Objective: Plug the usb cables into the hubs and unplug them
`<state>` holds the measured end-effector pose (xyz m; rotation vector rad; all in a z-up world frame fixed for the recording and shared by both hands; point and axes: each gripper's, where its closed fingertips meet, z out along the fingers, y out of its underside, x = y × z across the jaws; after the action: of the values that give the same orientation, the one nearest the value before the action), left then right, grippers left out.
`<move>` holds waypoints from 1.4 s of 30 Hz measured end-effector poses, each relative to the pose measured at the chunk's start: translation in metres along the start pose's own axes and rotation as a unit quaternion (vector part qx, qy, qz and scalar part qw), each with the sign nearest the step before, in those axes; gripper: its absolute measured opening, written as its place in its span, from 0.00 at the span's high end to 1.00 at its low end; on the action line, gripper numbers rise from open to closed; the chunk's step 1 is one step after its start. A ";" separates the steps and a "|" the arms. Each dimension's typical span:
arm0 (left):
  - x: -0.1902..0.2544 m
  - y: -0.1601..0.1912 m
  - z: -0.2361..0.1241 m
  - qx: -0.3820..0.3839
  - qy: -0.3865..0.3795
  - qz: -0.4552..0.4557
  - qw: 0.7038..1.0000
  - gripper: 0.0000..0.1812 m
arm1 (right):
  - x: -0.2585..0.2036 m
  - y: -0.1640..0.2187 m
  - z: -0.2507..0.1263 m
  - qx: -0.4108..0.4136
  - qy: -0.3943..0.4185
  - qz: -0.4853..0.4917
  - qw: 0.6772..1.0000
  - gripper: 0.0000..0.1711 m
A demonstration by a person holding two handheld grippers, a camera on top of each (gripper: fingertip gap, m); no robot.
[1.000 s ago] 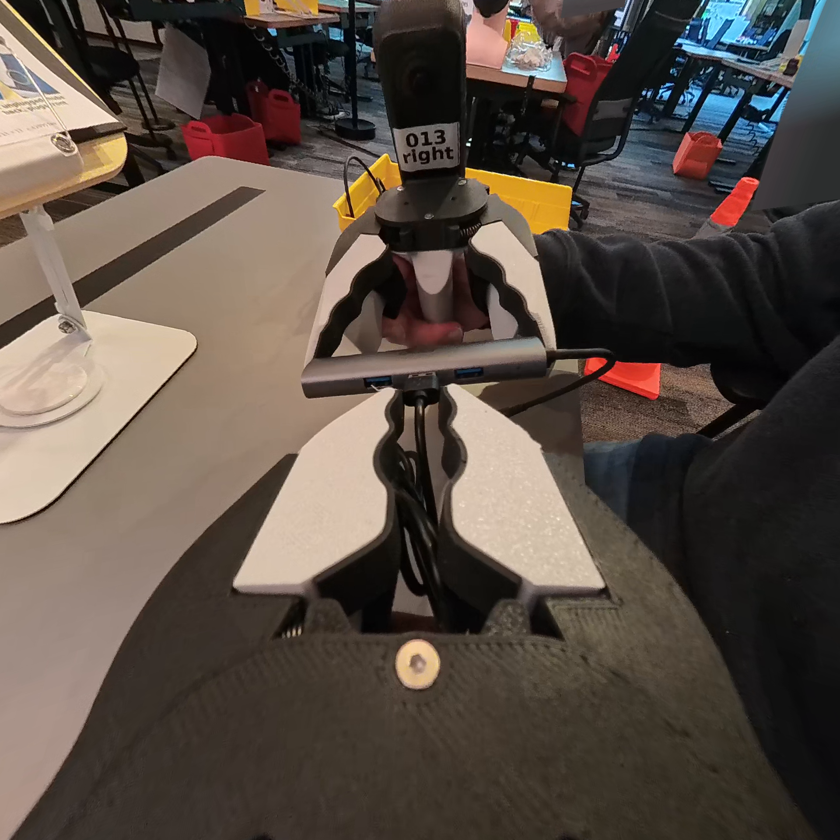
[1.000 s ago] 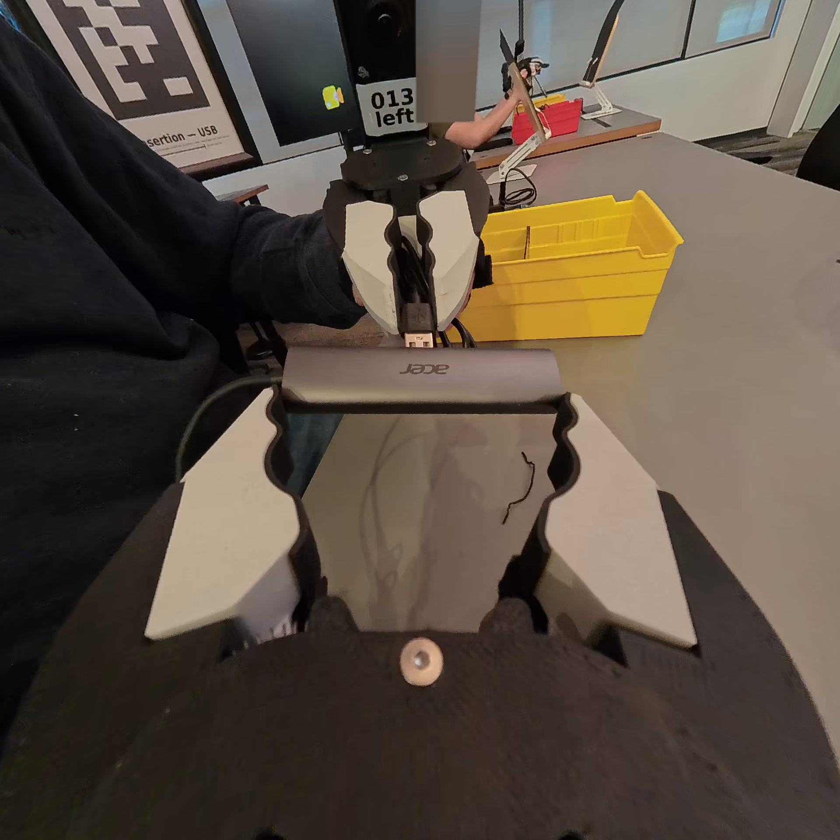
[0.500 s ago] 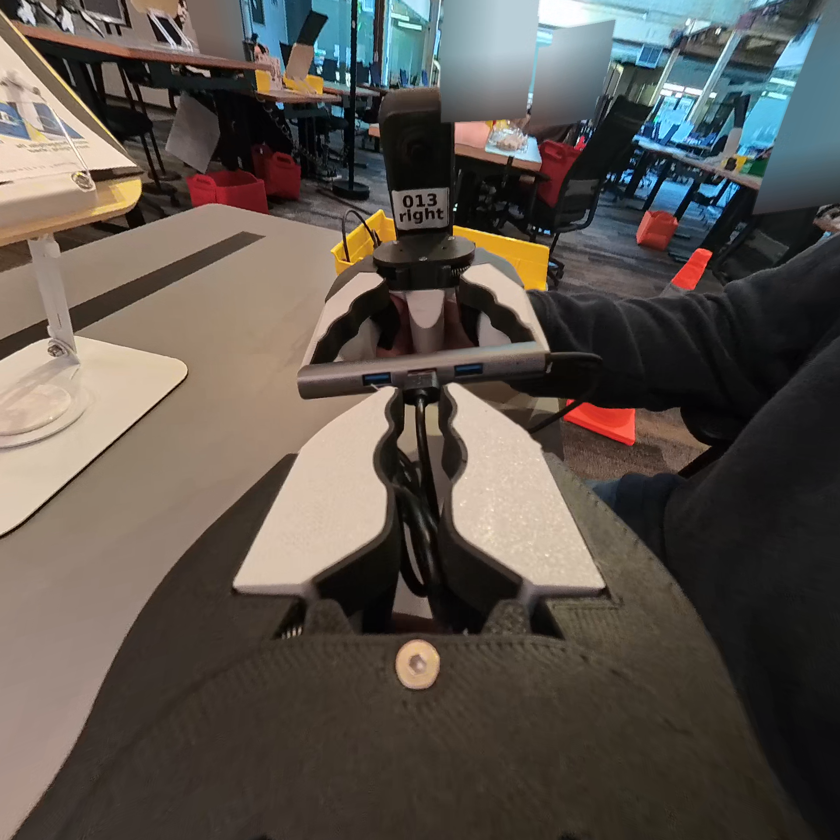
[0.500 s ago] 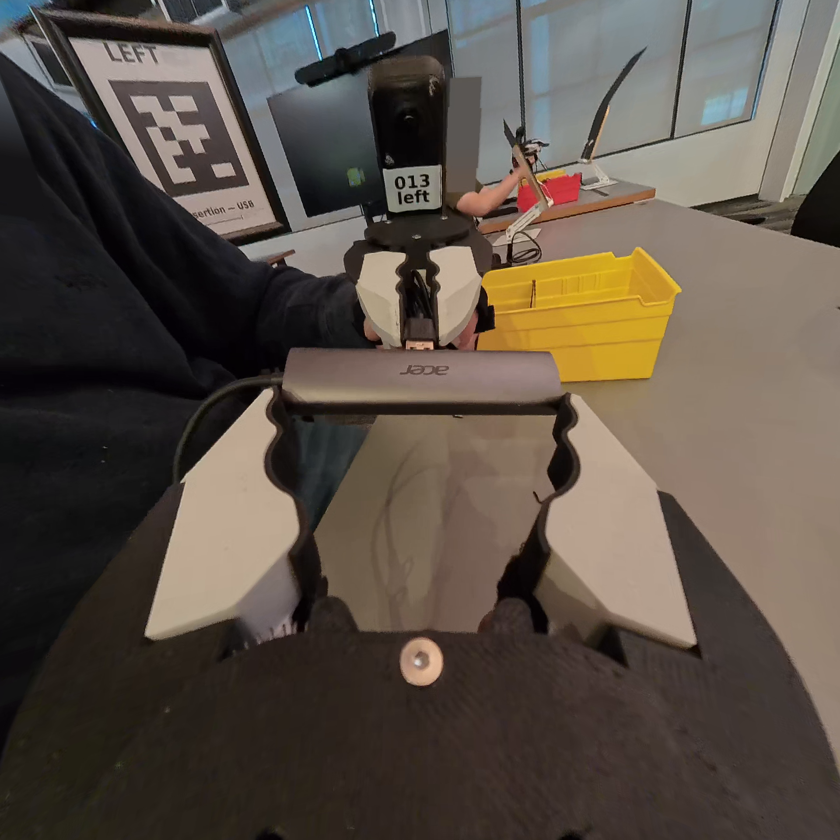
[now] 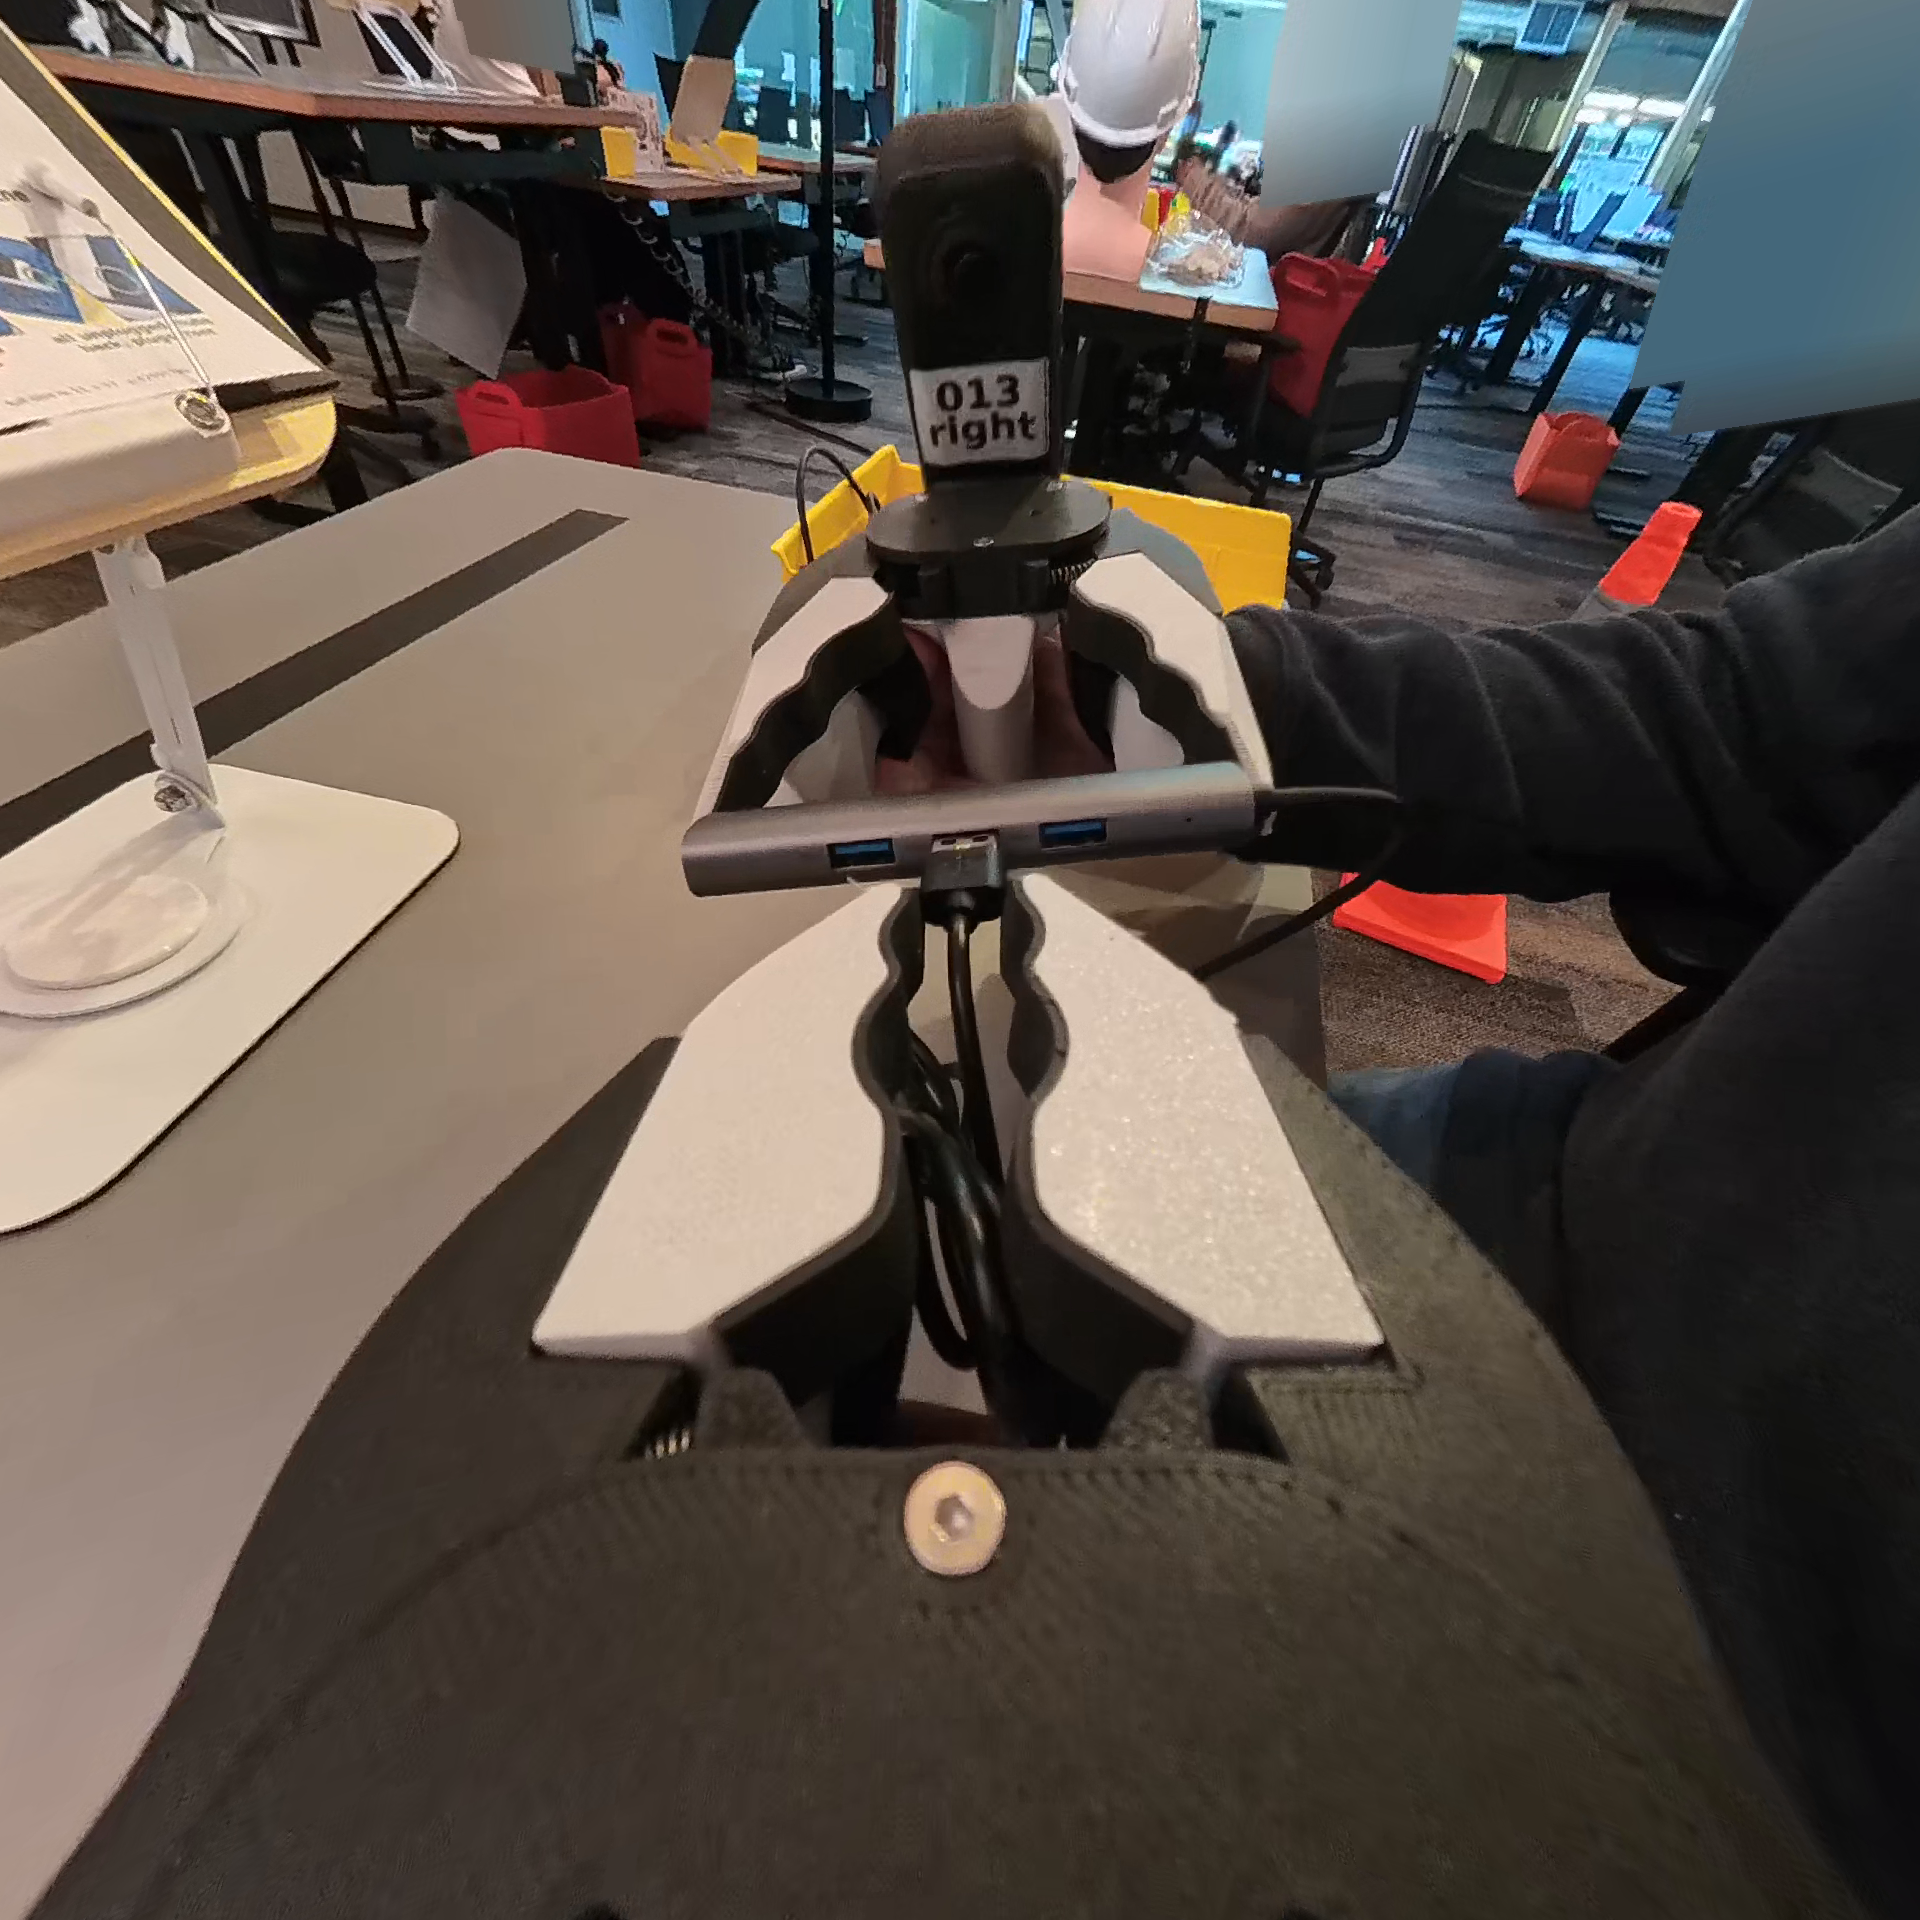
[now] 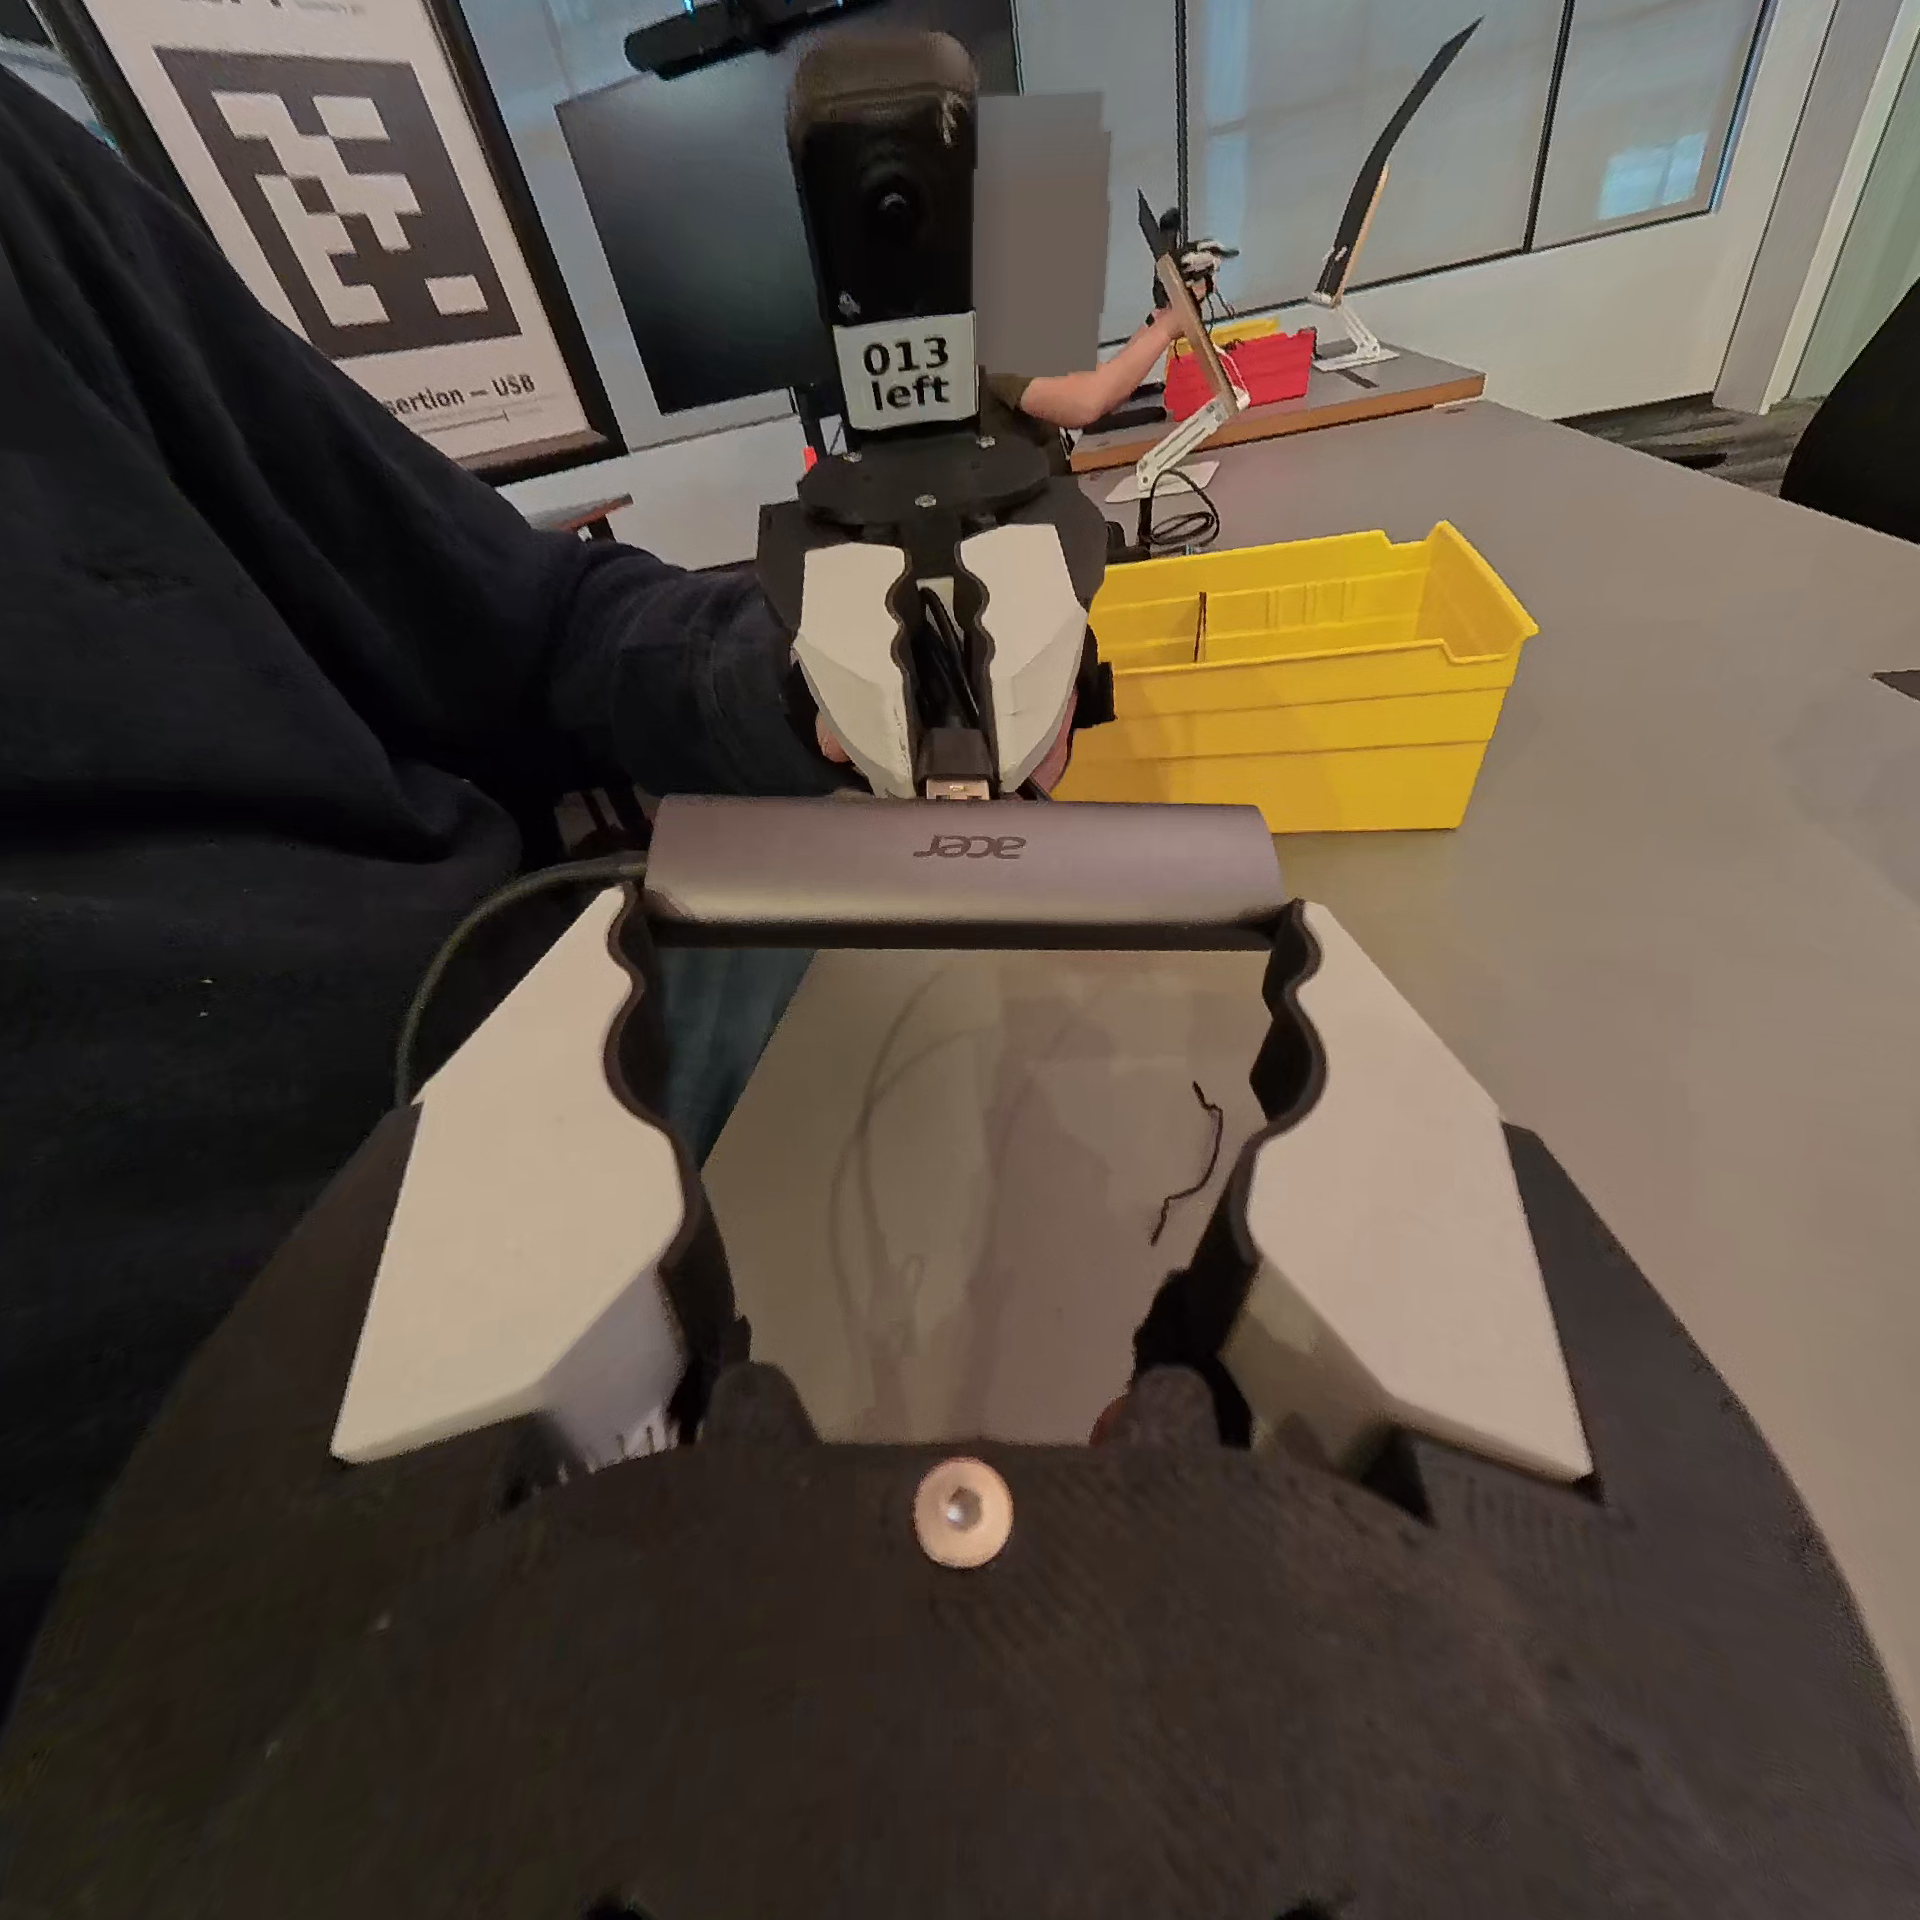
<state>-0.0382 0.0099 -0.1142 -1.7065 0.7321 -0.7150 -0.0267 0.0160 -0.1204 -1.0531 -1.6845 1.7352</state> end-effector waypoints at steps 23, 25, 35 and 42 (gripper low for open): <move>-0.010 -0.001 -0.002 -0.025 -0.033 0.028 0.999 0.87 | 0.010 0.011 0.001 -0.059 0.051 -0.032 0.996 0.33; -0.018 -0.006 -0.007 -0.023 -0.052 0.028 0.998 0.82 | 0.013 0.013 -0.002 -0.063 0.063 -0.034 0.995 0.33; -0.036 -0.008 -0.022 -0.038 -0.088 0.011 0.995 0.77 | 0.030 -0.012 -0.024 -0.051 0.152 -0.058 0.985 0.33; -0.048 0.005 -0.025 -0.053 -0.109 -0.013 0.993 0.77 | 0.042 -0.026 -0.042 -0.057 0.222 -0.065 0.971 0.33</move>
<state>-0.0881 0.0306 -0.1184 -1.8592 0.6044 -0.5031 -0.0216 0.0771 -0.1003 -1.2419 -1.5366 1.2192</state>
